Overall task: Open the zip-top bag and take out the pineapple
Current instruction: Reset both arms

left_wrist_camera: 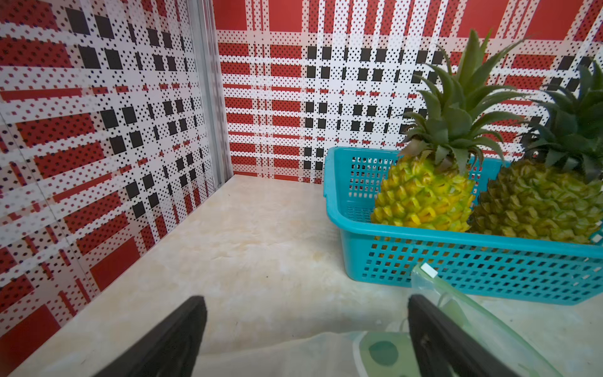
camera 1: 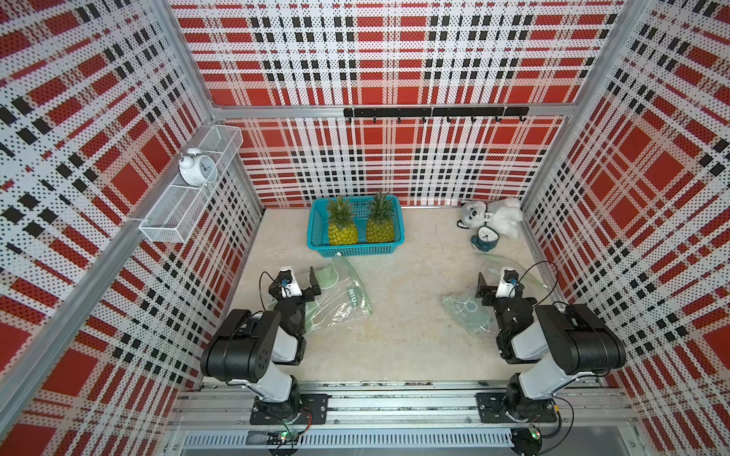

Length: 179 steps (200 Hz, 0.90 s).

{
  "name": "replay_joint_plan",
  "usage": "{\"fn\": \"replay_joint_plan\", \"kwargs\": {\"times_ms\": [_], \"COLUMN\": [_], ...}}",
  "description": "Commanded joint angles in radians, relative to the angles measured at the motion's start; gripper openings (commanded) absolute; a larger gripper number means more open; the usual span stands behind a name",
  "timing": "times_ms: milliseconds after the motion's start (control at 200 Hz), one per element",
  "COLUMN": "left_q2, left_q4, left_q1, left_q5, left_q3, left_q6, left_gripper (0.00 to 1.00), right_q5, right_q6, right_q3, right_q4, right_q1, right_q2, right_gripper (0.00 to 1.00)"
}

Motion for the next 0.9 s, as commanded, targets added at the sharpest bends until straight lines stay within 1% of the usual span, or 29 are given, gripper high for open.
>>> {"fn": "replay_joint_plan", "kwargs": {"times_ms": [0, 35, 70, 215, 346, 892], "left_q2": [0.002, -0.002, -0.004, -0.002, -0.001, -0.002], "left_q4": [-0.011, -0.063, -0.108, -0.102, -0.101, -0.101], "left_q1": [0.007, 0.007, 0.009, 0.016, 0.016, 0.016], "left_q5": [-0.008, -0.020, -0.033, -0.028, -0.029, -0.029], "left_q3": [0.061, 0.088, 0.105, 0.106, 0.106, 0.107], "left_q6": [0.008, 0.003, -0.004, -0.016, -0.014, -0.015], "left_gripper": [0.98, 0.98, 0.98, 0.98, 0.98, 0.98], "right_q5": [0.009, 0.007, 0.007, 0.036, 0.096, 0.091], "right_q6": [-0.003, -0.004, -0.003, 0.006, 0.030, 0.025], "right_q3": [0.022, 0.037, 0.054, 0.123, 0.170, 0.173], "right_q4": [0.075, 0.036, 0.001, -0.154, -0.256, -0.255], "right_q1": [-0.010, -0.010, -0.009, -0.009, -0.009, -0.008], "right_q2": [-0.012, -0.020, -0.023, -0.038, -0.044, -0.041], "right_gripper": [0.96, 1.00, 1.00, 1.00, 1.00, 1.00]}}
